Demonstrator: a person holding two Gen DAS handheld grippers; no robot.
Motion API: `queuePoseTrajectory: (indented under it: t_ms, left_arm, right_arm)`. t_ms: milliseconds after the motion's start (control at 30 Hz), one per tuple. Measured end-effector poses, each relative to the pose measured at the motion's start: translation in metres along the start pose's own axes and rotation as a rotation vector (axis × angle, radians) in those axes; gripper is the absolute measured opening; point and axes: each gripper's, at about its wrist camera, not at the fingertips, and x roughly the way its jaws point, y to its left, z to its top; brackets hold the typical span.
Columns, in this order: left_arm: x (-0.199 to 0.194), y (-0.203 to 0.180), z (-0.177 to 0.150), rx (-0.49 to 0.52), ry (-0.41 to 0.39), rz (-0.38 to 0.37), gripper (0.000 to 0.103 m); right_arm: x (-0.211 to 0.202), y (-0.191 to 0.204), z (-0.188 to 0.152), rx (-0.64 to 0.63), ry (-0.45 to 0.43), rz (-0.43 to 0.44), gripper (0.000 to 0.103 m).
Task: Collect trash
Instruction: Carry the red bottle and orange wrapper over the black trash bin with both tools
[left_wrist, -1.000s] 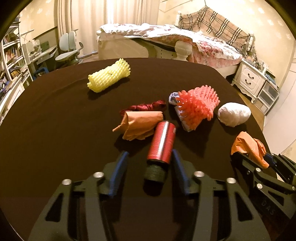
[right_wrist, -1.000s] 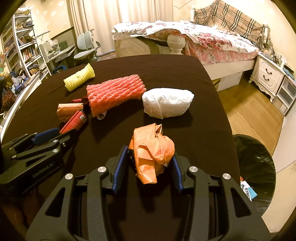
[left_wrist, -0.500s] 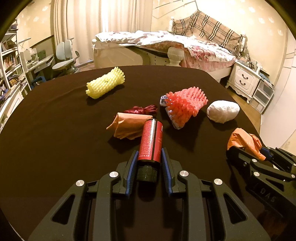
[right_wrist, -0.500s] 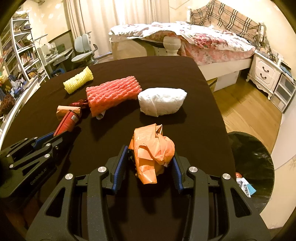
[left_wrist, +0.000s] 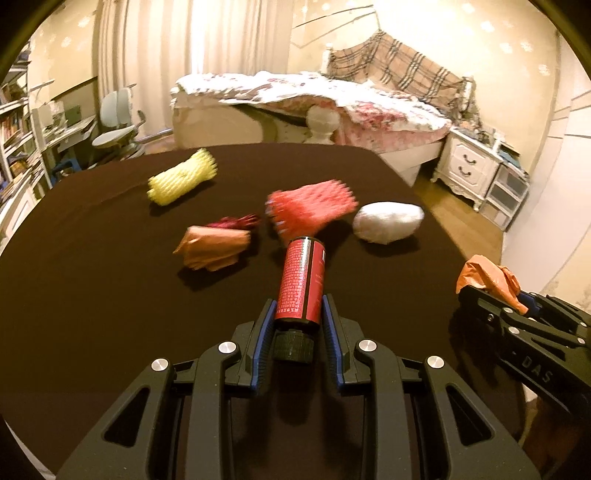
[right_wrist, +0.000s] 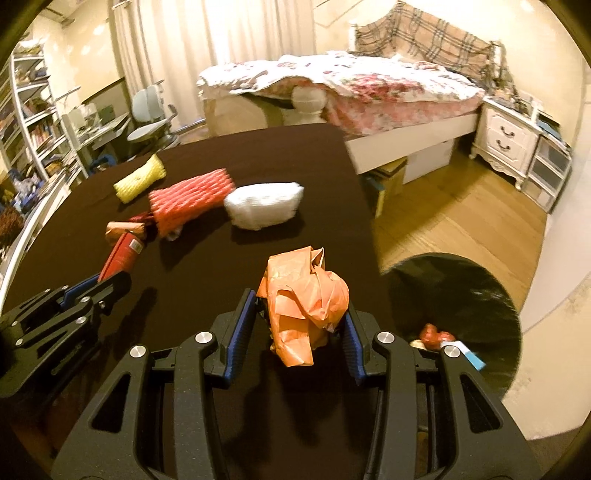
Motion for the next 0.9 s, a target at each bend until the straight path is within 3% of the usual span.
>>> queuePoseTrajectory:
  t_ms: [467, 900]
  left_arm:
    - [0.014, -0.105, 0.007, 0.150, 0.004, -0.143, 0.028]
    - [0.031, -0.167, 0.016, 0.238, 0.006, -0.185, 0.028]
  right_arm:
    - [-0.024, -0.101, -0.017, 0.146, -0.027, -0.171, 0.042]
    - [-0.021, -0.145, -0.023, 0.217, -0.027, -0.211, 0.043]
